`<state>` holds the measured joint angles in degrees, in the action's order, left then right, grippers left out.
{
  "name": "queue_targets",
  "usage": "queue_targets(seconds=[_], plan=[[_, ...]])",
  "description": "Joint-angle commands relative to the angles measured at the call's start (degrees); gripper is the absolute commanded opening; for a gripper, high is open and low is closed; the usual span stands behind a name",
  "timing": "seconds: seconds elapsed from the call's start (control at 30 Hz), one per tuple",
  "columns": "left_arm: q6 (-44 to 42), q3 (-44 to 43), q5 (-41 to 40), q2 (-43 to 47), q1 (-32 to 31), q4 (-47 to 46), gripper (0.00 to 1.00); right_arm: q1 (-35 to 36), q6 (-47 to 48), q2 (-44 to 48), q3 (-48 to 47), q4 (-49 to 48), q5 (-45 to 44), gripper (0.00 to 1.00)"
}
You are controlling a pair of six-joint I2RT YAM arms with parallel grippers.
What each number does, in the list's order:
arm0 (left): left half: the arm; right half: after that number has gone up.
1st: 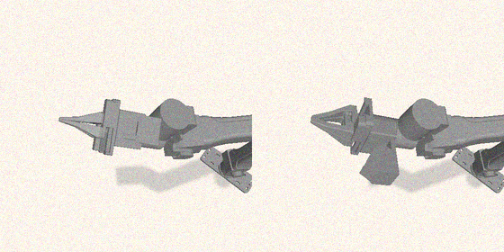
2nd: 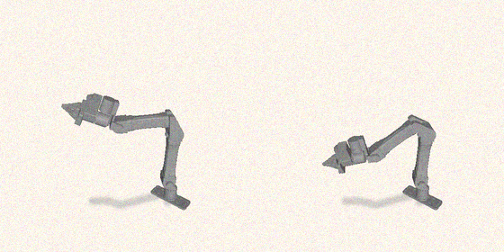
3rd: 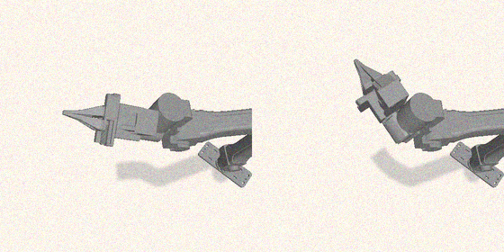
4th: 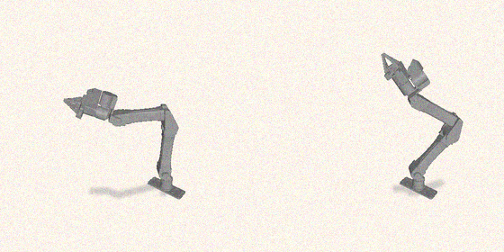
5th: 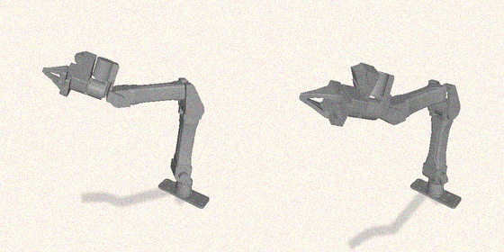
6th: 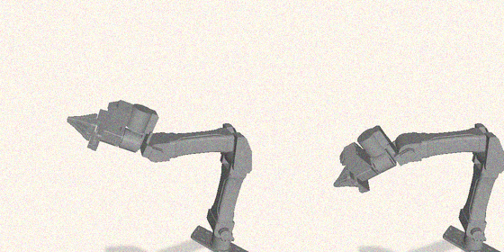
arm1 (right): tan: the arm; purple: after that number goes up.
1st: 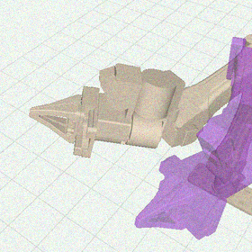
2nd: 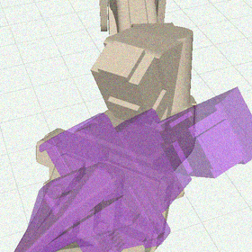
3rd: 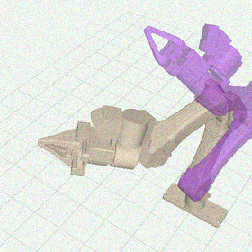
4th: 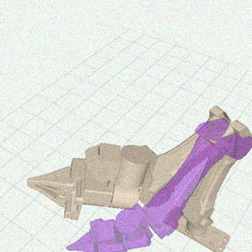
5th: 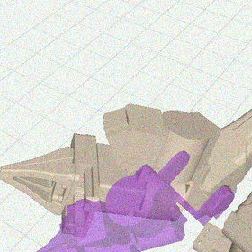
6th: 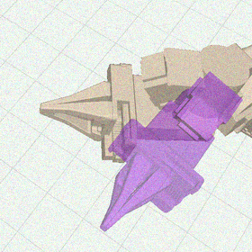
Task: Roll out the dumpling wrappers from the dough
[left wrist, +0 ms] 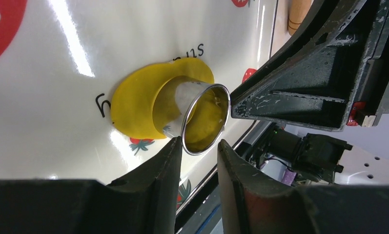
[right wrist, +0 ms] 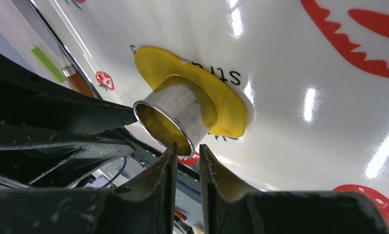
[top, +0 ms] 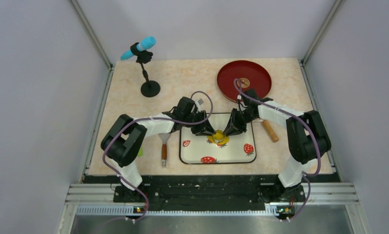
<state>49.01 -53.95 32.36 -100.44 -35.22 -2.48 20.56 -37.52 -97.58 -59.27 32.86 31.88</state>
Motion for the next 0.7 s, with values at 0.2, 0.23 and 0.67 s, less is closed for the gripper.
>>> queue_targets(seconds=[0.2,0.23,0.67], plan=[[-3.18,-2.92,-2.1,-2.43,-1.47,0.61,0.36,-0.03,1.39,-1.67,-1.26,-2.25,2.07,0.16],[-3.3,-2.91,-2.17,-2.54,-1.5,0.71,0.36,-0.03,1.39,-1.73,-1.16,-2.35,2.17,0.16],[-5.67,-2.74,-4.7,-4.46,-1.67,4.92,0.23,-0.07,2.0,-3.14,0.23,-2.98,1.5,0.07]])
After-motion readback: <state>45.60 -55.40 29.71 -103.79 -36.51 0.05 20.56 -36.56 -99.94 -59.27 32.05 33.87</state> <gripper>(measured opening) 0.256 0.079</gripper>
